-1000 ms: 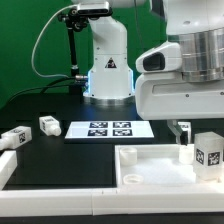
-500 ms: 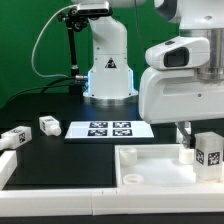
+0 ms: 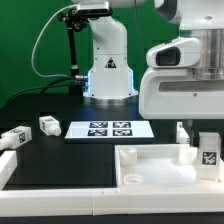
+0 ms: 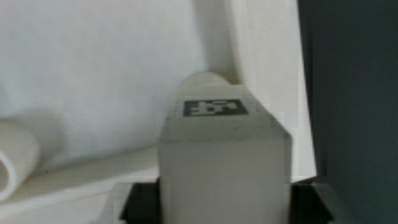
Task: Assemble one leg
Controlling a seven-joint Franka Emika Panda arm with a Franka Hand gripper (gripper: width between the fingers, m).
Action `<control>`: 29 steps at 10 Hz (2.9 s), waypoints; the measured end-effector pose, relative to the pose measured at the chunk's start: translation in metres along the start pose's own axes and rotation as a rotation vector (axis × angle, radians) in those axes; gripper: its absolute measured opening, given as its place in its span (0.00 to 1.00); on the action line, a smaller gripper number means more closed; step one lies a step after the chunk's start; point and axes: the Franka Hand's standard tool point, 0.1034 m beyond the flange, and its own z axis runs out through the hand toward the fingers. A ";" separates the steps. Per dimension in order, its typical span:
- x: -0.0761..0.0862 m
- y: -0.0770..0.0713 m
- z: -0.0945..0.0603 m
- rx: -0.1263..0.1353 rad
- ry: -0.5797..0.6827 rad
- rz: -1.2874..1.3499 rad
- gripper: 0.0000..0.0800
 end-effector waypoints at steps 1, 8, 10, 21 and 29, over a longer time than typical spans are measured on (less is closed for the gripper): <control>0.000 0.001 0.000 -0.009 -0.002 0.195 0.36; -0.003 0.003 0.002 0.001 -0.052 0.914 0.58; -0.014 -0.008 0.005 -0.015 -0.049 0.591 0.74; -0.013 -0.010 0.004 0.003 0.059 -0.305 0.50; -0.011 0.000 0.008 0.043 -0.005 0.565 0.36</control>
Offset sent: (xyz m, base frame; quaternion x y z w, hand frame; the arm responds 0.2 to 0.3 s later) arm 0.0129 0.0153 -0.0041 0.0699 -0.0288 0.5380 0.8395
